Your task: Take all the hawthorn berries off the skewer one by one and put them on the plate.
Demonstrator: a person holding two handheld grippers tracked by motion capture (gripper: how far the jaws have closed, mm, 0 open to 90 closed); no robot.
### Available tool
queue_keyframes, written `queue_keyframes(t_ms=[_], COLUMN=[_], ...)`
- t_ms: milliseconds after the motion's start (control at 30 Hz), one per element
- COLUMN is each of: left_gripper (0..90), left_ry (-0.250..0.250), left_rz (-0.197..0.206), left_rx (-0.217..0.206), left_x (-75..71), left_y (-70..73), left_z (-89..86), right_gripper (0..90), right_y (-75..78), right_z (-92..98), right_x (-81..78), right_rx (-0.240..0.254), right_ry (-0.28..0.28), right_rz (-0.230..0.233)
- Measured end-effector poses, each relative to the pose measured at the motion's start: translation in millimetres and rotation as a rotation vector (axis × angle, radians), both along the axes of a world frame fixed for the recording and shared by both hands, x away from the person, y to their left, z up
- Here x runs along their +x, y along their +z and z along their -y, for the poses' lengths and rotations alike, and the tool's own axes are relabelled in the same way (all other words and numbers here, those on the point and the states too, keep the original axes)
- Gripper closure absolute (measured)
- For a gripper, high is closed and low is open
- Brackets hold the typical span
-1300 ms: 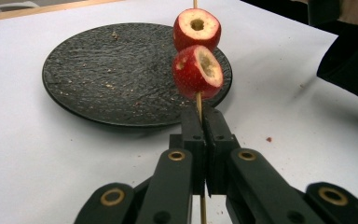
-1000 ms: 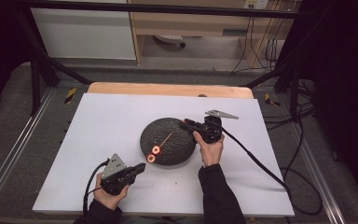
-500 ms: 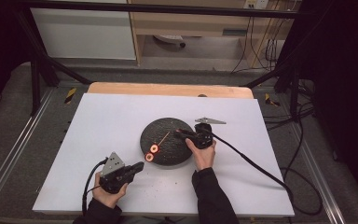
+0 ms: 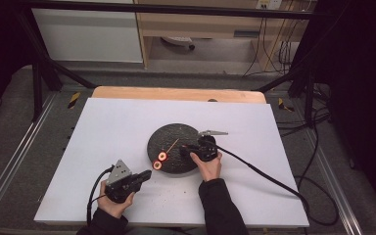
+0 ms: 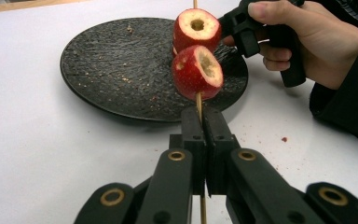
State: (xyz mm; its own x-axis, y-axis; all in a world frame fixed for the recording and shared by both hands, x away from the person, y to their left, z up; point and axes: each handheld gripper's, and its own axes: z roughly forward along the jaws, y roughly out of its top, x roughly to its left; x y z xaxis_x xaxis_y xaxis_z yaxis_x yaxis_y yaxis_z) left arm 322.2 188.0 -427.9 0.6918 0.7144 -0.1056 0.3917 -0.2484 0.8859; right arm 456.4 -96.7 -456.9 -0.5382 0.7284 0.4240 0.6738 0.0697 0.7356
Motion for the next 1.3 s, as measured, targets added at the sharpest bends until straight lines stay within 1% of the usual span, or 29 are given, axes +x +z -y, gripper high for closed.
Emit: queue_keyframes(t_ms=[100,167,300,367,400,433,500,600,733,800,933,1067,1200,1300], left_gripper=[88.4,88.4,88.3,88.4,88.3,88.3,88.4,88.3,88.3,88.3,88.3,88.3,88.2,88.2], left_ry=[-0.001,0.0,0.002,0.003,0.004,0.005,0.006,0.009,0.006,0.004,0.002,-0.003,-0.004,-0.003], left_rz=[0.0,0.0,0.001,0.0,0.001,0.001,0.0,0.003,0.005,0.004,0.001,-0.002,-0.002,-0.004], left_rx=[0.0,0.0,-0.001,-0.001,-0.001,-0.002,-0.003,-0.005,-0.004,-0.001,0.004,0.008,0.013,0.01], left_x=[-0.1,-0.2,-0.6,-0.6,-0.5,-0.5,-0.3,-0.5,-1.4,-1.4,-1.3,-1.3,-1.3,-1.3], left_y=[0.0,0.0,0.5,0.7,0.7,0.8,1.0,1.5,1.8,1.6,0.4,-0.6,-1.5,-1.7], left_z=[0.2,0.1,0.0,-0.1,-0.2,-0.3,-0.6,-1.3,-0.6,0.0,1.3,2.8,4.2,4.8], right_gripper=[62.3,58.7,50.2,43.3,35.9,35.9,26.7,17.6,8.8,6.7,5.9,5.9,6.1,7.4], right_y=[0.3,3.1,16.2,24.3,32.1,32.1,38.6,45.2,49.8,50.6,49.2,45.4,40.8,39.6], right_z=[0.0,1.2,5.1,7.9,10.8,10.8,12.7,13.7,12.8,11.9,9.0,4.9,-1.0,-7.0], right_x=[-0.9,-1.9,-6.4,-9.7,-14.0,-14.0,-18.9,-28.2,-40.2,-45.3,-53.0,-55.9,-56.6,-56.9], right_rx=[-0.008,-0.013,0.002,0.008,0.011,0.011,0.014,0.022,0.039,0.046,0.059,0.078,0.08,0.094], right_ry=[0.002,0.001,0.011,0.023,0.032,0.032,0.044,0.068,0.093,0.1,0.117,0.119,0.127,0.137], right_rz=[0.005,0.017,0.054,0.076,0.095,0.095,0.116,0.135,0.145,0.149,0.149,0.136,0.126,0.119])
